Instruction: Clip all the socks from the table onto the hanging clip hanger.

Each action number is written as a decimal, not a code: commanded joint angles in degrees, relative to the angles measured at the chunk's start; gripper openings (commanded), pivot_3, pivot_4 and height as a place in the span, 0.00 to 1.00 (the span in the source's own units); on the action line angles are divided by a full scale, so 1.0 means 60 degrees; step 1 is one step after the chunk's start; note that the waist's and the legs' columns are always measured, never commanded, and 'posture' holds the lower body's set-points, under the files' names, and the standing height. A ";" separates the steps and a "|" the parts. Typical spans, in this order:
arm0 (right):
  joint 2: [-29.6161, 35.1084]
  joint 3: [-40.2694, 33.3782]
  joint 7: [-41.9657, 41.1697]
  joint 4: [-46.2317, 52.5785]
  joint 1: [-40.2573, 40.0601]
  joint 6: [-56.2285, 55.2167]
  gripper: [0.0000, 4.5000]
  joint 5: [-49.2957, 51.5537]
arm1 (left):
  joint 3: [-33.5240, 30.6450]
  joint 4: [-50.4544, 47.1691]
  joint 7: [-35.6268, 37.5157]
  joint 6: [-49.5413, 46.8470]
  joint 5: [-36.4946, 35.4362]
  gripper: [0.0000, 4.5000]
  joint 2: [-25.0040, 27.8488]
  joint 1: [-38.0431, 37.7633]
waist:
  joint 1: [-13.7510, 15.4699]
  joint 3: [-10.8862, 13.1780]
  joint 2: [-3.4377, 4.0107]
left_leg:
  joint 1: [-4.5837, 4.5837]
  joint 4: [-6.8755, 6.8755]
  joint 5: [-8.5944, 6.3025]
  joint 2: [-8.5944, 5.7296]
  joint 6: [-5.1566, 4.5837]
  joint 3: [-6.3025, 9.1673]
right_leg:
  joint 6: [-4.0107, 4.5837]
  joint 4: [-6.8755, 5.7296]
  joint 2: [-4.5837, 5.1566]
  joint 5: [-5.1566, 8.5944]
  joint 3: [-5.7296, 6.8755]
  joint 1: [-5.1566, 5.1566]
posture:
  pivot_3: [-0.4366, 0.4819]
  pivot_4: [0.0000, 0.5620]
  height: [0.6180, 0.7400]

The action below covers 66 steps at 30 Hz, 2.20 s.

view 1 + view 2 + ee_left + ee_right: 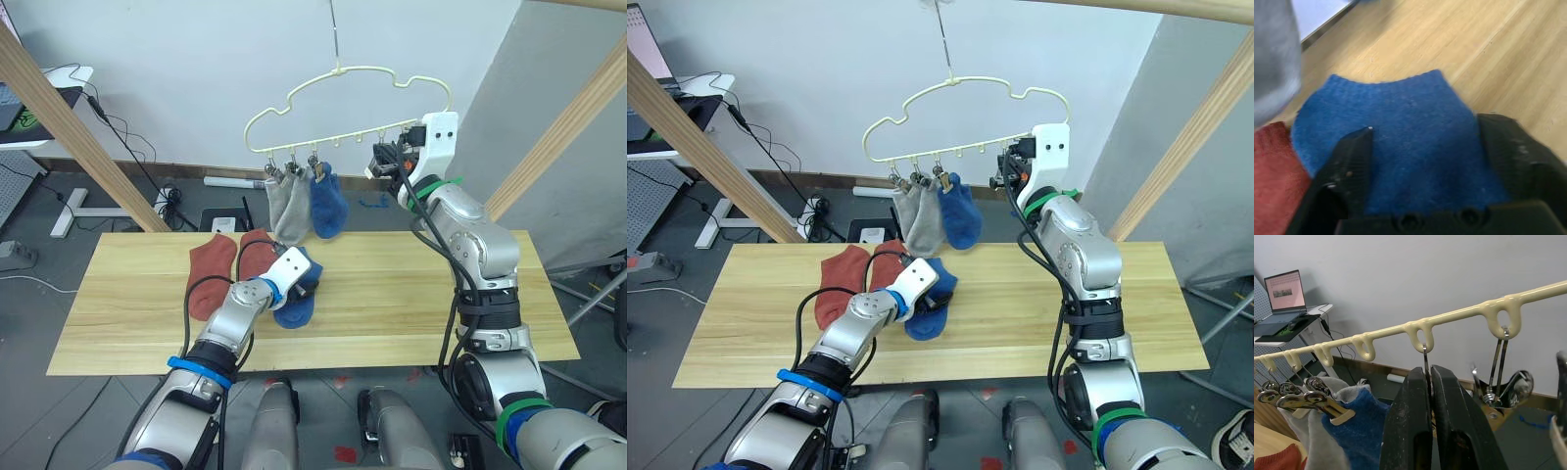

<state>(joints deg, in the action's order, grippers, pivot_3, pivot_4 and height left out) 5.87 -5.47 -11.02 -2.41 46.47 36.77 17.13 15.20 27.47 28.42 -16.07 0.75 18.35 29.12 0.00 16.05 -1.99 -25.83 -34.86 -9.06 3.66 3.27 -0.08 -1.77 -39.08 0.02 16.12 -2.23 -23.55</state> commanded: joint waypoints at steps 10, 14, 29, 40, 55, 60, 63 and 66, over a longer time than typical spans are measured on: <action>0.0112 -0.0122 -0.0176 -0.0380 0.0168 0.0651 0.00 0.0346 | -0.0410 -0.1163 0.0305 0.0075 -0.0296 0.03 -0.0635 -0.0781 | 0.0002 0.0000 0.0000 | -0.0003 0.0001 0.0000 -0.0003 0.0000 0.0004 | 0.0003 0.0005 0.0004 -0.0002 0.0005 0.0001 | 0.47 0.53 1.00; 0.0026 -0.0420 -0.0230 -0.0683 0.0452 0.1245 0.00 0.0823 | -0.0631 -0.1744 0.0569 -0.0133 -0.0737 0.00 -0.0875 -0.0965 | 0.0000 0.0000 0.0000 | -0.0003 0.0002 0.0000 -0.0003 0.0000 0.0005 | 0.0003 0.0006 0.0004 -0.0002 0.0006 0.0001 | 0.49 0.51 1.00; 0.0172 -0.2739 0.0717 -0.2082 0.2189 0.4808 0.00 0.3087 | -0.2004 -0.4546 0.0453 0.1863 -0.2519 0.00 -0.2242 -0.1589 | 0.0012 0.0000 -0.0001 | -0.0009 0.0005 -0.0001 -0.0003 -0.0002 0.0004 | 0.0025 0.0015 0.0005 -0.0015 0.0004 0.0000 | 0.52 0.49 1.00; -0.0047 -0.3809 0.1662 -0.2540 0.2483 0.5657 0.00 0.3857 | -0.1843 -0.4629 0.0309 0.2692 -0.2516 0.00 -0.2543 -0.1585 | 0.0022 0.0000 -0.0001 | -0.0012 0.0005 -0.0005 -0.0006 -0.0008 0.0005 | -0.0004 0.0019 0.0003 0.0002 0.0005 0.0001 | 0.51 0.50 1.00; -0.0208 -0.3909 0.2188 -0.2050 0.2241 0.6300 0.00 0.4289 | -0.1896 -0.4385 0.0161 0.2883 -0.2578 0.00 -0.2715 -0.1078 | 0.0018 0.0000 -0.0001 | -0.0014 0.0007 -0.0007 -0.0006 -0.0012 0.0005 | -0.0013 0.0023 0.0001 0.0007 0.0005 0.0001 | 0.50 0.51 1.00; -0.0200 -0.3832 0.2133 -0.1905 0.2175 0.6418 0.00 0.4388 | -0.1844 -0.4301 0.0204 0.2949 -0.2554 0.00 -0.2708 -0.0996 | 0.0017 0.0000 -0.0001 | -0.0015 0.0007 -0.0008 -0.0006 -0.0013 0.0005 | -0.0014 0.0024 0.0001 0.0008 0.0004 0.0001 | 0.50 0.50 1.00; -0.0161 -0.3811 0.2044 -0.1881 0.2152 0.6468 0.12 0.4452 | -0.1798 -0.4258 0.0193 0.2991 -0.2530 0.00 -0.2728 -0.0949 | 0.0016 0.0000 -0.0001 | -0.0015 0.0007 -0.0008 -0.0006 -0.0013 0.0005 | -0.0015 0.0024 0.0000 0.0009 0.0005 0.0000 | 0.50 0.50 1.00; -0.0136 -0.3796 0.1927 -0.1825 0.2129 0.6459 0.38 0.4517 | -0.1759 -0.4216 0.0195 0.3036 -0.2500 0.00 -0.2730 -0.0914 | 0.0004 0.0000 -0.0001 | -0.0018 0.0007 -0.0008 -0.0006 -0.0013 0.0003 | -0.0015 0.0027 0.0000 0.0009 0.0003 -0.0002 | 0.50 0.50 1.00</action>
<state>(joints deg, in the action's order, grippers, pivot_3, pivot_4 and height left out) 4.38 -28.27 0.22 -13.55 60.17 74.66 44.02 4.22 2.95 29.42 0.65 -14.14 2.38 22.88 0.03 16.05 -2.00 -25.94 -34.81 -9.11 3.63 3.18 -0.07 -1.86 -38.91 0.03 16.17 -2.21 -23.57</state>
